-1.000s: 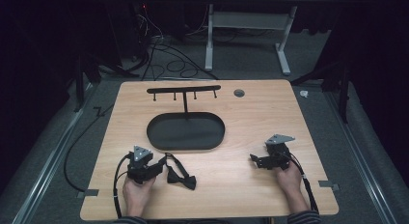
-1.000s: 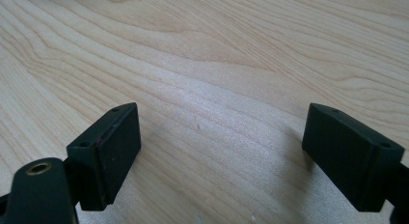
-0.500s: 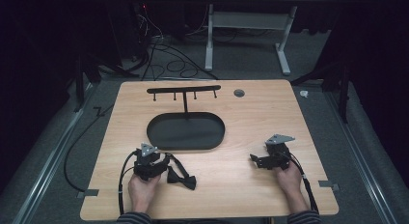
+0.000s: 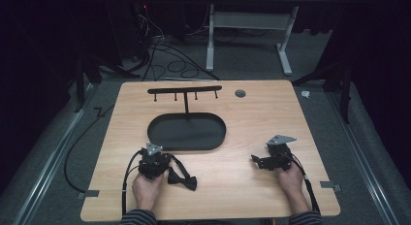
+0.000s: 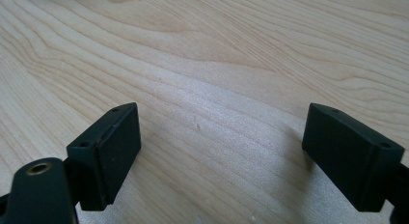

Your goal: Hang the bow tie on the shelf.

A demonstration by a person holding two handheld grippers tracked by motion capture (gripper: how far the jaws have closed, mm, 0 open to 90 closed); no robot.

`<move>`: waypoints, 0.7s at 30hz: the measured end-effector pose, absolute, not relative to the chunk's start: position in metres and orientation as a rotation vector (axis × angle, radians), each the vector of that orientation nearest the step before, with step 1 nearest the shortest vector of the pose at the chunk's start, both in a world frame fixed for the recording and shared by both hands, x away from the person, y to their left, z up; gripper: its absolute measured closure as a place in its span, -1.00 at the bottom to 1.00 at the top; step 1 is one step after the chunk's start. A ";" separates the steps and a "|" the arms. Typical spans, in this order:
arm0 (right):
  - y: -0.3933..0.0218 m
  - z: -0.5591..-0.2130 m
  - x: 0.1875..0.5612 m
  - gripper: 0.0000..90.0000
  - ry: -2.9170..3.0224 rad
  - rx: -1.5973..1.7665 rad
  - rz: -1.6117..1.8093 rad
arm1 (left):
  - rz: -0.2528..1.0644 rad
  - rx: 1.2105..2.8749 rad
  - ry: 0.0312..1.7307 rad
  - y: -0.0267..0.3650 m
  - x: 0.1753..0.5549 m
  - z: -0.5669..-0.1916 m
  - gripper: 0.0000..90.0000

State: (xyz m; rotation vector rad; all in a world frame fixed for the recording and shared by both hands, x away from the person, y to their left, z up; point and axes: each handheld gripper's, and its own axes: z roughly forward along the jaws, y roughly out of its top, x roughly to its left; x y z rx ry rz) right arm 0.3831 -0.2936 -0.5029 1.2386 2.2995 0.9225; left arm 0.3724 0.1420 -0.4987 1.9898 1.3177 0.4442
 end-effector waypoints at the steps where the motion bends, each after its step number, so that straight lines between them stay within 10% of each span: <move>1: -0.294 -0.503 0.383 -0.68 2.300 1.239 0.922 | 0.450 1.992 1.317 0.142 0.372 -0.499 0.74; 21: -0.294 -0.503 0.383 -0.68 2.298 1.238 0.925 | 0.415 1.982 1.269 0.142 0.368 -0.493 0.95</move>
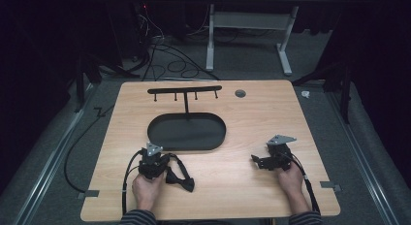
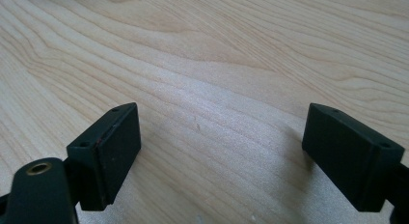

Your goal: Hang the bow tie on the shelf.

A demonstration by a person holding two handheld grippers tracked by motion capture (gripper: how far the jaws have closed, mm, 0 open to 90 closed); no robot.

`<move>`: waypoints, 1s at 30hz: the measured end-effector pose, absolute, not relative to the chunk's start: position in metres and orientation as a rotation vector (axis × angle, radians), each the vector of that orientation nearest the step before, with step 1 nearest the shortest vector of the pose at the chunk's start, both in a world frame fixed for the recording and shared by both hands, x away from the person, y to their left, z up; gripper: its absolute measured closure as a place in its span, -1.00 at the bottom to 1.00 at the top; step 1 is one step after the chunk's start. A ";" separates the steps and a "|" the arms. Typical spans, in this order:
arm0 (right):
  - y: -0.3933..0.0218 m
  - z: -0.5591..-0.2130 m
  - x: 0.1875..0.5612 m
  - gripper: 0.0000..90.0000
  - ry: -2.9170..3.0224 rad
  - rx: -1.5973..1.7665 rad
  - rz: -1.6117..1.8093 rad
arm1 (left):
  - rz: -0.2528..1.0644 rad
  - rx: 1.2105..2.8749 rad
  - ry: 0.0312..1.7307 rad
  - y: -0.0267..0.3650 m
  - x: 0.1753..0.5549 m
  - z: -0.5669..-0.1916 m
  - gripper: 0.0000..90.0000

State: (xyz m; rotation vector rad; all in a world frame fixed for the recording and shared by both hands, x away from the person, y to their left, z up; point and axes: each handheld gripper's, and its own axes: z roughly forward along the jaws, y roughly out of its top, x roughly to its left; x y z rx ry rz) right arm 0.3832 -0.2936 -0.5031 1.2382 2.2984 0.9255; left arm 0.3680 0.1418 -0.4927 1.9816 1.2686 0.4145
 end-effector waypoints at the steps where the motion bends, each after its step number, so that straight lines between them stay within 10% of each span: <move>1: -0.294 -0.503 0.383 -0.68 2.298 1.238 0.925 | 0.415 1.982 1.269 0.142 0.368 -0.493 0.95; 30: -0.294 -0.503 0.383 -0.68 2.299 1.239 0.923 | 0.477 1.942 1.060 0.132 0.352 -0.424 0.95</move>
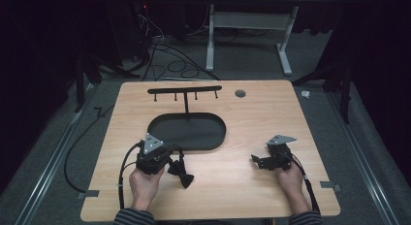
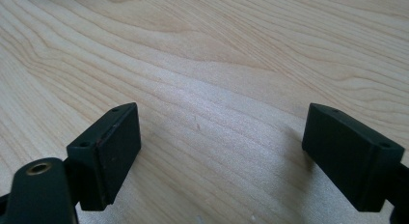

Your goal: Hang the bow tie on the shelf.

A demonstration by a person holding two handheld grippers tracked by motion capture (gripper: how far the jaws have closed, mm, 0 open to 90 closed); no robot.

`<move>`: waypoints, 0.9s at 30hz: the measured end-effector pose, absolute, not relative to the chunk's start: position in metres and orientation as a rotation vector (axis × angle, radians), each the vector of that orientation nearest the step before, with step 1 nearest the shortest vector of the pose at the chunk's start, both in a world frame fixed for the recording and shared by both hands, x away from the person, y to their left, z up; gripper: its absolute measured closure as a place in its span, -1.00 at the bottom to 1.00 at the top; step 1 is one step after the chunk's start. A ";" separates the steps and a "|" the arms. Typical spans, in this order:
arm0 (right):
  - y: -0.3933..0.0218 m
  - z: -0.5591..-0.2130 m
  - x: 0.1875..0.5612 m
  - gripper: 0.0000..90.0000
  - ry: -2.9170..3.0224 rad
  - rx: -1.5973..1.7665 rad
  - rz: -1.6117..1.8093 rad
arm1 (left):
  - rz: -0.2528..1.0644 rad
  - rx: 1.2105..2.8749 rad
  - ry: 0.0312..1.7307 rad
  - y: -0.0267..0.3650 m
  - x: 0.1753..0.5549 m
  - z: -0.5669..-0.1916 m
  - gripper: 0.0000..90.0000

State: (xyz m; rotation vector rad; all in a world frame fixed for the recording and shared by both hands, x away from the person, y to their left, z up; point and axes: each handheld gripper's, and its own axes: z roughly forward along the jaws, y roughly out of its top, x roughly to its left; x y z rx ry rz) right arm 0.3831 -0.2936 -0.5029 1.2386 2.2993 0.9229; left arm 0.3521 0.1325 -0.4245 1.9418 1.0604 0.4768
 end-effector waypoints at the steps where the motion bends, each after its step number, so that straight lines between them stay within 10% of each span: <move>1: -0.294 -0.503 0.383 -0.68 2.299 1.239 0.923 | 0.477 1.942 1.060 0.132 0.352 -0.424 0.95; 27: -0.294 -0.503 0.383 -0.68 2.300 1.239 0.923 | 0.491 1.911 0.945 0.128 0.373 -0.372 0.94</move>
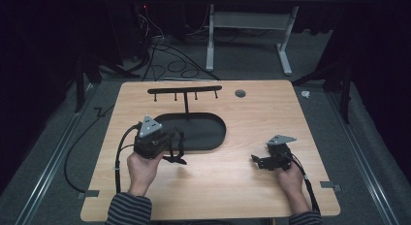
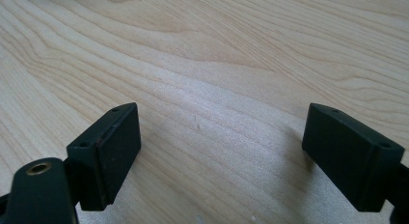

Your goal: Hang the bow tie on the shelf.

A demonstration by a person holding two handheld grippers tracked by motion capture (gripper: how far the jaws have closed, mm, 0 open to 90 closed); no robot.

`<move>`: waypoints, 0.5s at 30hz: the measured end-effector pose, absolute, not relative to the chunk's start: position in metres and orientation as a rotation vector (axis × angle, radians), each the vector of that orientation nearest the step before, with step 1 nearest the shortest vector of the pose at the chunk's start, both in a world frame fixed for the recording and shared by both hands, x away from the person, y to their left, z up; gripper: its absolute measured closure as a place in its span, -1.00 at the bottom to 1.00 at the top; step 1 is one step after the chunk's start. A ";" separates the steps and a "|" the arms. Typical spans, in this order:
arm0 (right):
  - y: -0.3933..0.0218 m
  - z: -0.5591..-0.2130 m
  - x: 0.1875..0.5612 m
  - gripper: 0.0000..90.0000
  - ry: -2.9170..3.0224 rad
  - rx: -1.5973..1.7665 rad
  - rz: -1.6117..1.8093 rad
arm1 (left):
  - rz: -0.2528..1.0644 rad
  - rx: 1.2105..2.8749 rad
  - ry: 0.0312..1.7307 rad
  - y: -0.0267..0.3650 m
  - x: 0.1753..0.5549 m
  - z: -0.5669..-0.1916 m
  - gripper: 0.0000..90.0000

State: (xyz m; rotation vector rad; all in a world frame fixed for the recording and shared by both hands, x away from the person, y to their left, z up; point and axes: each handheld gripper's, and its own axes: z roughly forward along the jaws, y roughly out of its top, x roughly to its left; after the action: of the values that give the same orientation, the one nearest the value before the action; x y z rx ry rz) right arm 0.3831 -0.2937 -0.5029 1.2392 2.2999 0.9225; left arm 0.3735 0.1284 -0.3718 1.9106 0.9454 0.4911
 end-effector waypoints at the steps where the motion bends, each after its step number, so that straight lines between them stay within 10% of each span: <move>1: -0.294 -0.503 0.383 -0.68 2.300 1.239 0.923 | 0.494 1.912 0.944 0.128 0.375 -0.371 0.94; 15: -0.294 -0.503 0.383 -0.68 2.300 1.239 0.923 | 0.514 1.911 0.932 0.122 0.392 -0.362 0.94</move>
State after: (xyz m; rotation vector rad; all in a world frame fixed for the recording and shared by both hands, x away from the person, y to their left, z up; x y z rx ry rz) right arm 0.3831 -0.2936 -0.5029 1.2390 2.2997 0.9228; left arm 0.3916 0.1215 -0.3624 1.9113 0.9324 0.5143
